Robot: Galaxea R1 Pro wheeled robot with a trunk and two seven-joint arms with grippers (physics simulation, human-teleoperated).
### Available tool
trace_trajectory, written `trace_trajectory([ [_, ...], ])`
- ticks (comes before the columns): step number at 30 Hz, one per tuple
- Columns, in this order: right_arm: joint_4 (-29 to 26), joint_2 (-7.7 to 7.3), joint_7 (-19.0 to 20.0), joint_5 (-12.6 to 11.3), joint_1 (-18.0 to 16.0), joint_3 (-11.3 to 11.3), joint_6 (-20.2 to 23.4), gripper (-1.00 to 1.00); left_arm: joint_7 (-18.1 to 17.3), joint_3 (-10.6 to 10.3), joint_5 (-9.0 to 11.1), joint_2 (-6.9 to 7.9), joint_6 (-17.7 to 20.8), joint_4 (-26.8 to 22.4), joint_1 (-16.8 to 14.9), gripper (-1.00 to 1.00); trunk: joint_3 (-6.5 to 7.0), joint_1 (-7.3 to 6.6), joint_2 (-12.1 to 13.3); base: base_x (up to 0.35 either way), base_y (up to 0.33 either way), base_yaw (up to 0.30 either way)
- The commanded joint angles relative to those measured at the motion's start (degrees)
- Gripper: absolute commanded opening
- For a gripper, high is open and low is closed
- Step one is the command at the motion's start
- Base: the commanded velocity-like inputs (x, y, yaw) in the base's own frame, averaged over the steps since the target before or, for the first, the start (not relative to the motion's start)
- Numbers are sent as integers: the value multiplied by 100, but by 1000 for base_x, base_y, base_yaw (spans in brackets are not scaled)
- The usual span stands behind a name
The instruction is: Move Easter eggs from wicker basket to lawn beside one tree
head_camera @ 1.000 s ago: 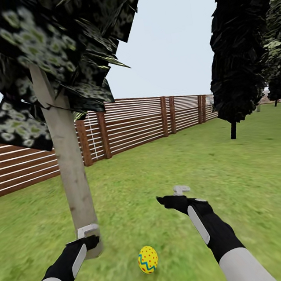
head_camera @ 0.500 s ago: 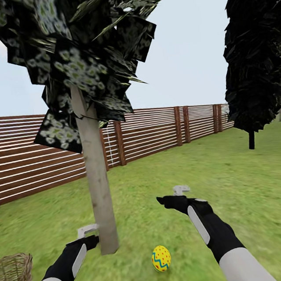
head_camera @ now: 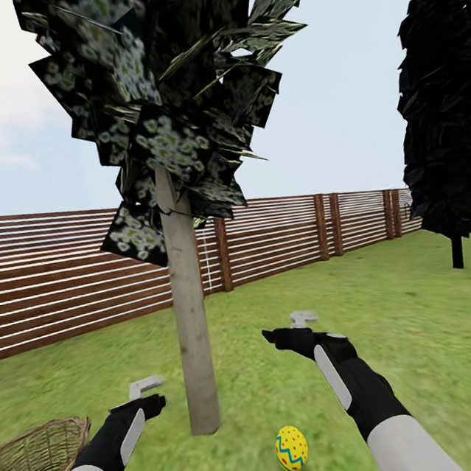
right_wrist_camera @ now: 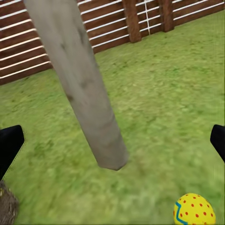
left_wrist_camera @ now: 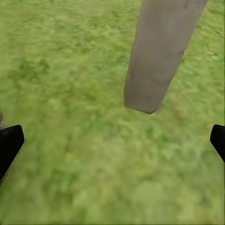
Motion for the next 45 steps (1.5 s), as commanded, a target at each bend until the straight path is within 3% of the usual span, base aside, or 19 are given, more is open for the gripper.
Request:
trace_trajectory([
  [1, -7, 1, 2, -22, -3, -2, 29, 100, 33, -3, 64, 0, 28, -11, -1, 100, 22, -3, -1, -3, 0, 192],
  [10, -7, 2, 2, -22, -3, -2, 29, 100, 45, -3, 70, 0, 28, -14, -1, 100, 287, -27, 11, -1, 0, 191],
  [23, -9, 6, 23, -25, -3, -4, 27, 100, 55, 6, 70, 9, 28, -11, -1, 100, 550, -312, 532, 0, 0, 110],
  [45, -9, -2, 2, -22, -3, 79, 29, 100, 32, 6, 77, 12, 28, -11, -1, 100, 946, -795, 1415, 0, 0, 280],
])
